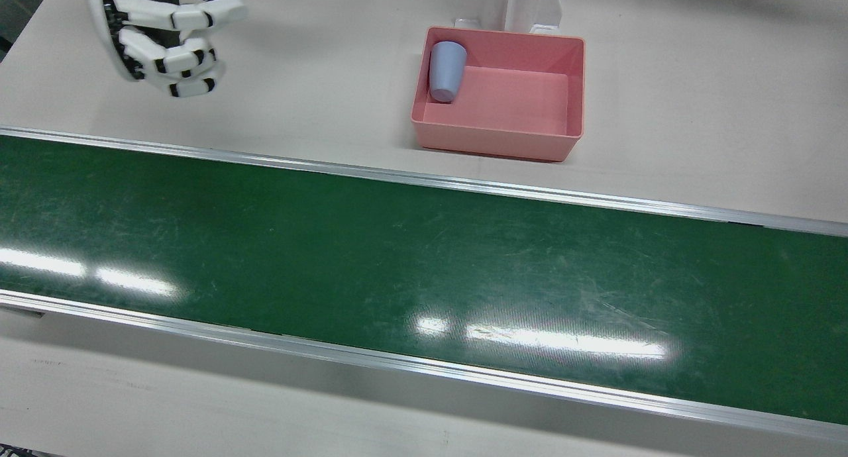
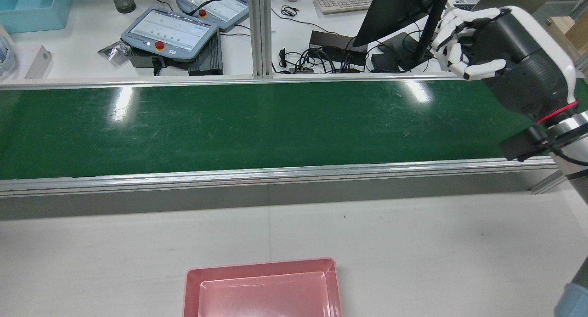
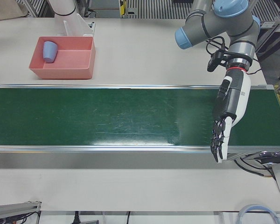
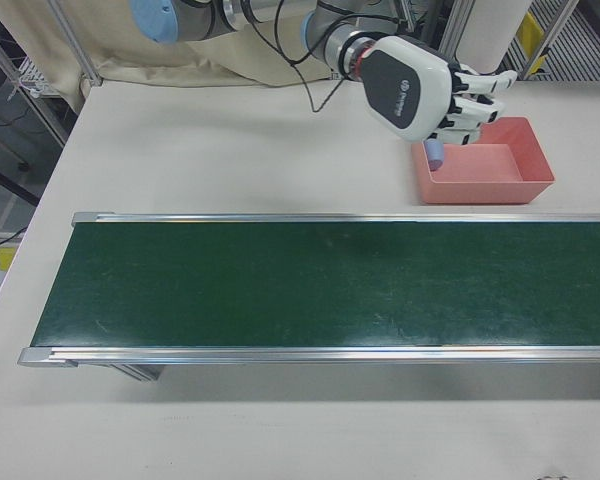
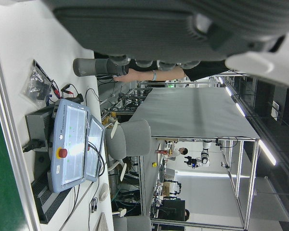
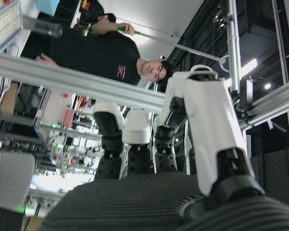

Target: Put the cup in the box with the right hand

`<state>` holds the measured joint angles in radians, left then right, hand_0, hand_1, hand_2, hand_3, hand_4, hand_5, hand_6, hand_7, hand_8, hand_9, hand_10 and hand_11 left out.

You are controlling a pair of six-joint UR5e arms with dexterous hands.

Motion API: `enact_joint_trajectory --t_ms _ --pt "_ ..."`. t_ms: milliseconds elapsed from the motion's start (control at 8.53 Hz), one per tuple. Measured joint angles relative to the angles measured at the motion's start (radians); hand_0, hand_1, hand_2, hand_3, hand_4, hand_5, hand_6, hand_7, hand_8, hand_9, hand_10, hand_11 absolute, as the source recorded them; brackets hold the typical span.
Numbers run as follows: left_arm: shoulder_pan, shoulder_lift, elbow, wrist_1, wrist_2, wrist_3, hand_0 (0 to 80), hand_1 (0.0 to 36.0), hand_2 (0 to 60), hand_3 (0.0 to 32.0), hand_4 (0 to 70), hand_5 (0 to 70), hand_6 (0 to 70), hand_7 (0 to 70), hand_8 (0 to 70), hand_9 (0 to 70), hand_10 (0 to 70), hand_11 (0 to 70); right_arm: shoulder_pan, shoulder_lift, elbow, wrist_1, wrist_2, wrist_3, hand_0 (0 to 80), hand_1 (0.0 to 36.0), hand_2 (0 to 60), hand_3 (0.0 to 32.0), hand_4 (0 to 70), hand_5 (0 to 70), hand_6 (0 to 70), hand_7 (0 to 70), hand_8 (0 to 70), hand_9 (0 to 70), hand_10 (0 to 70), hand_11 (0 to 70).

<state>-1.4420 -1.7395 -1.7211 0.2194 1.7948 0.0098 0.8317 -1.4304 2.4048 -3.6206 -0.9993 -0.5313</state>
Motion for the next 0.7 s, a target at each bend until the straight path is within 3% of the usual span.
enact_joint_trajectory --t_ms 117,234,469,586,703 --pt "0.000 0.000 0.000 0.000 0.000 0.000 0.0 0.0 0.0 0.0 0.0 0.0 0.0 0.0 0.0 0.0 0.0 0.0 0.114 -0.007 -0.081 -0.023 -0.064 0.042 74.7 36.0 60.0 0.0 37.3 23.8 45.8 70.0 70.0 70.0 41.4 61.0" --pt "0.000 0.000 0.000 0.000 0.000 0.001 0.0 0.0 0.0 0.0 0.0 0.0 0.0 0.0 0.0 0.0 0.0 0.0 0.213 -0.011 -0.183 -0.032 -0.116 0.086 77.9 36.0 60.0 0.0 34.1 23.5 45.3 70.0 70.0 70.0 40.3 59.4" --pt "0.000 0.000 0.000 0.000 0.000 0.001 0.0 0.0 0.0 0.0 0.0 0.0 0.0 0.0 0.0 0.0 0.0 0.0 0.384 -0.021 -0.411 0.018 -0.188 0.131 68.1 36.0 60.0 0.0 24.8 22.7 44.7 70.0 70.0 70.0 39.5 58.3" --pt "0.000 0.000 -0.001 0.000 0.000 0.001 0.0 0.0 0.0 0.0 0.0 0.0 0.0 0.0 0.0 0.0 0.0 0.0 0.435 -0.030 -0.505 0.073 -0.205 0.139 71.5 36.0 60.0 0.0 24.8 22.7 44.3 70.0 70.0 70.0 37.1 55.3" --pt "0.000 0.000 -0.001 0.000 0.000 0.001 0.0 0.0 0.0 0.0 0.0 0.0 0.0 0.0 0.0 0.0 0.0 0.0 0.473 -0.037 -0.590 0.121 -0.213 0.152 67.8 36.0 60.0 0.0 24.3 21.8 43.3 70.0 69.7 70.0 34.1 51.4"
